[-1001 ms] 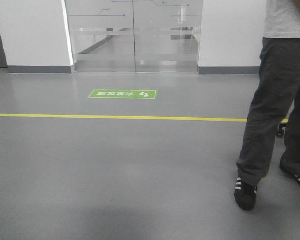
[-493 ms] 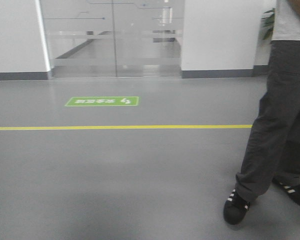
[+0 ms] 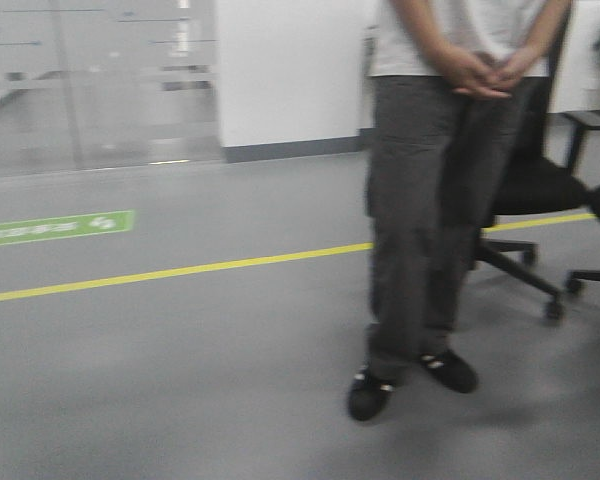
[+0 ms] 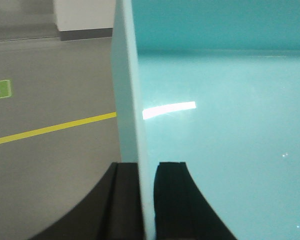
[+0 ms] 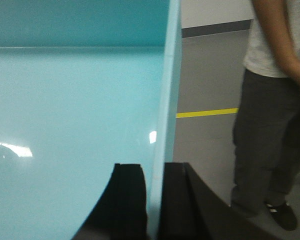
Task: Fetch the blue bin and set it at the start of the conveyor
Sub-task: 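Hold the teal bin with both grippers while driving across the floor, then drive up to the red-framed conveyor, holding the teal bin above the belt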
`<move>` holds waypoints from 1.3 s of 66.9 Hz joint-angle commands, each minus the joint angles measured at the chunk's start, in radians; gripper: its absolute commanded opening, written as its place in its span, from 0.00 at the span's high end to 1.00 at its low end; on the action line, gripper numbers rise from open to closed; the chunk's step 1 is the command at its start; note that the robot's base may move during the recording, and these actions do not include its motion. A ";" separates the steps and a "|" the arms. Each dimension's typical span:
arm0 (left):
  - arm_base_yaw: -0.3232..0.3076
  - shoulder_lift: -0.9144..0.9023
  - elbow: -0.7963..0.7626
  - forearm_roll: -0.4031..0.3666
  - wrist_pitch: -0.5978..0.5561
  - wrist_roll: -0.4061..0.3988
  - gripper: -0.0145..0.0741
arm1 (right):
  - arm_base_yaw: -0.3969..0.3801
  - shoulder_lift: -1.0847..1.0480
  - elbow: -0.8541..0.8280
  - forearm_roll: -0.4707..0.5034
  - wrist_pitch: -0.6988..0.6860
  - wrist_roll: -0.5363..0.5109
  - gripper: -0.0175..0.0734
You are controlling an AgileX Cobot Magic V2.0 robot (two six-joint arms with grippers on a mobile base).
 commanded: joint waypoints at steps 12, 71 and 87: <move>-0.005 -0.010 -0.011 -0.033 -0.023 0.005 0.96 | -0.006 -0.003 -0.009 0.000 -0.112 -0.010 0.97; -0.005 -0.010 -0.011 -0.033 -0.023 0.005 0.96 | -0.006 -0.003 -0.009 0.000 -0.112 -0.010 0.97; -0.005 -0.010 -0.011 -0.031 -0.023 0.005 0.96 | -0.006 -0.003 -0.009 0.000 -0.112 -0.010 0.97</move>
